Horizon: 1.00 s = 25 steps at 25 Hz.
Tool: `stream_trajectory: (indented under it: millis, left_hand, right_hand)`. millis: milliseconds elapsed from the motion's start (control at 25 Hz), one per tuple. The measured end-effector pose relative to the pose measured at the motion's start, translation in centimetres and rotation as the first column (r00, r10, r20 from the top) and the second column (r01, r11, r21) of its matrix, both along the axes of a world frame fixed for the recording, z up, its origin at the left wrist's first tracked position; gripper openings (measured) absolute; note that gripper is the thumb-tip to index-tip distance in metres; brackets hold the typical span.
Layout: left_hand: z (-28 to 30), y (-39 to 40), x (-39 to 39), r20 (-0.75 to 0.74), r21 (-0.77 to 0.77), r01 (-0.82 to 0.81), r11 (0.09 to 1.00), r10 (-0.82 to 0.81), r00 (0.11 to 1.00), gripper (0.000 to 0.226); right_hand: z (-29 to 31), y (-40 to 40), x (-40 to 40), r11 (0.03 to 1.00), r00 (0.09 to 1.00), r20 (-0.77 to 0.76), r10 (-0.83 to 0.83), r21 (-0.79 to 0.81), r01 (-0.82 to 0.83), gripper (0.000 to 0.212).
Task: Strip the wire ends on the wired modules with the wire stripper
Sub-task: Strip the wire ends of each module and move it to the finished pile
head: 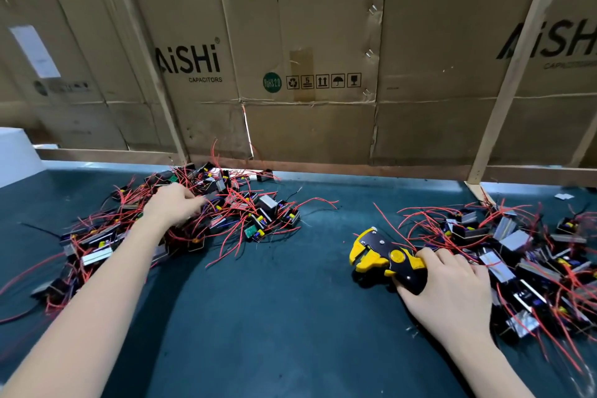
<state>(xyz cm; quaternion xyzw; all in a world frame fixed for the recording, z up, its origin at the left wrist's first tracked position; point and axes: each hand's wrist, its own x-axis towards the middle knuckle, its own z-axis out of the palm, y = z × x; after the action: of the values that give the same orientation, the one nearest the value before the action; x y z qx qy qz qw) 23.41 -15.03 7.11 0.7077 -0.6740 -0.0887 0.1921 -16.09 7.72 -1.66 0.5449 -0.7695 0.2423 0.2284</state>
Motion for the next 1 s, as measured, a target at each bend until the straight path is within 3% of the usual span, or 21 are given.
stream_trajectory:
  millis: [80,120,200,360,480,720,880,960,1000]
  left_hand:
    - [-0.3,-0.1,-0.9,0.039,-0.199,-0.073,0.977,0.082,0.996,0.016]
    - [-0.7,-0.2,-1.5,0.047,-0.227,-0.037,0.973,0.049,0.998,0.012]
    - [-1.9,-0.5,-2.6,0.049,-0.211,0.044,0.976,-0.035,0.998,0.011]
    - [-4.1,-1.6,-3.1,0.038,-0.149,0.043,0.988,-0.038,0.999,0.036]
    - [-4.5,-2.7,-3.2,0.034,-0.137,-0.004,0.991,0.009,0.999,0.025]
    - [-3.0,-3.2,-3.3,0.273,-0.080,-0.070,0.994,0.090,0.958,0.023]
    - [-2.1,-3.5,-2.8,0.307,-0.107,-0.055,0.993,0.085,0.948,0.022]
    - [-0.6,-3.4,-2.7,0.232,-0.200,-0.059,0.978,0.106,0.967,0.020]
    - [0.3,-3.4,-2.5,0.100,-0.259,-0.089,0.962,0.118,0.988,0.019]
  right_hand:
    - [0.0,0.0,0.0,1.000,1.000,-0.003,-0.001,-0.006,0.001,0.051]
    - [0.0,0.0,-0.1,1.000,1.000,-0.004,-0.002,-0.006,0.002,0.051]
    - [-0.1,0.0,0.0,1.000,1.000,-0.003,0.001,-0.003,-0.001,0.051]
    - [-0.1,-0.1,-0.1,1.000,1.000,-0.005,0.011,-0.007,-0.011,0.050]
    - [-0.1,-0.1,-0.1,1.000,1.000,-0.015,0.012,-0.007,-0.012,0.051]
    - [0.0,-0.2,-0.1,1.000,1.000,-0.012,0.017,-0.008,-0.017,0.049]
    - [0.0,-0.3,-0.1,1.000,1.000,-0.009,0.018,-0.007,-0.018,0.049]
    - [0.0,-0.3,-0.2,1.000,1.000,-0.011,0.024,-0.016,-0.024,0.050]
    - [0.0,-0.4,-0.2,1.000,1.000,-0.010,0.026,-0.016,-0.026,0.050]
